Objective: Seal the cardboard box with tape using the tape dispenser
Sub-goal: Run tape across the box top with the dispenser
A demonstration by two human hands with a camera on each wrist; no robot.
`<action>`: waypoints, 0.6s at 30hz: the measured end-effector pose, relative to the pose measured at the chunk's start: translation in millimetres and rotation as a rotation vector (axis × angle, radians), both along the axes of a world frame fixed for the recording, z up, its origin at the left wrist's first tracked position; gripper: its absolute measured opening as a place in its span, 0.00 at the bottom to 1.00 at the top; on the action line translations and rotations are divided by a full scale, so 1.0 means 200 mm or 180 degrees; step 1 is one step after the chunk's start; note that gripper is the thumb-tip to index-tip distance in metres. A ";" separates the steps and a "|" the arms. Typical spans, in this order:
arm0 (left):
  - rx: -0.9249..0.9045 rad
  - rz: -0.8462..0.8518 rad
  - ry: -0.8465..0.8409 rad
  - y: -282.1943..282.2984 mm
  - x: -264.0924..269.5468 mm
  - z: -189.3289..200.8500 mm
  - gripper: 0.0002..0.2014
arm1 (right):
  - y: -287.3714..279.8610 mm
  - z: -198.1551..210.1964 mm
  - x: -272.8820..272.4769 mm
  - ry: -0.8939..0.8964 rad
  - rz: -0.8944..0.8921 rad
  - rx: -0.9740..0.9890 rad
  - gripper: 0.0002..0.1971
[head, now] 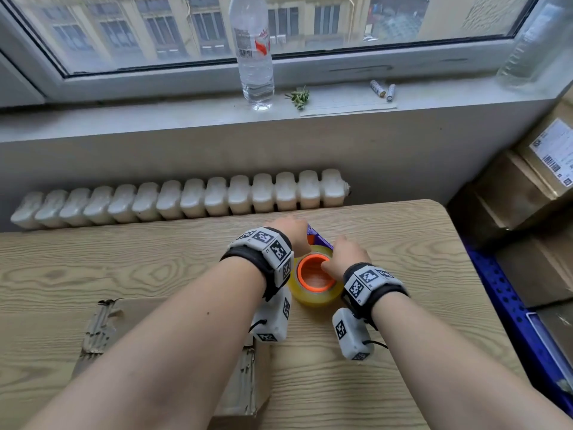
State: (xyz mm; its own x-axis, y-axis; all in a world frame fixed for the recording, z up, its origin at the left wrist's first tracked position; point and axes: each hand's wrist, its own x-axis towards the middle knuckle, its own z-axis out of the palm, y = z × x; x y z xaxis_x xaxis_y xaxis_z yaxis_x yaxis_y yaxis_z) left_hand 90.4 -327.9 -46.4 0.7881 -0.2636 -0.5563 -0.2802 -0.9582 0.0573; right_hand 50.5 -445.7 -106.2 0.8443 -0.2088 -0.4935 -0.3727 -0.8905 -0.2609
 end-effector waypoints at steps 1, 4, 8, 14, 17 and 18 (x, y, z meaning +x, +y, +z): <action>-0.0016 0.0025 0.0002 0.00 0.00 0.01 0.24 | 0.00 0.01 -0.01 -0.0022 0.0004 -0.0006 0.23; -0.0098 0.0065 -0.0041 0.01 -0.01 0.04 0.23 | -0.02 0.05 -0.02 0.0008 -0.0069 0.0037 0.22; -0.0296 0.0148 -0.0200 0.04 -0.06 0.15 0.22 | -0.04 0.17 -0.06 -0.0119 -0.0212 0.0068 0.21; -0.0951 0.0331 -0.0647 0.12 -0.16 0.36 0.24 | -0.05 0.45 -0.17 -0.0340 -0.0195 0.0123 0.17; -0.1314 0.0545 -0.0937 0.21 -0.25 0.47 0.26 | -0.03 0.61 -0.26 -0.0658 -0.0068 -0.0090 0.15; -0.1425 0.0620 -0.1008 0.25 -0.28 0.51 0.25 | -0.02 0.66 -0.30 -0.0746 -0.0052 -0.0112 0.17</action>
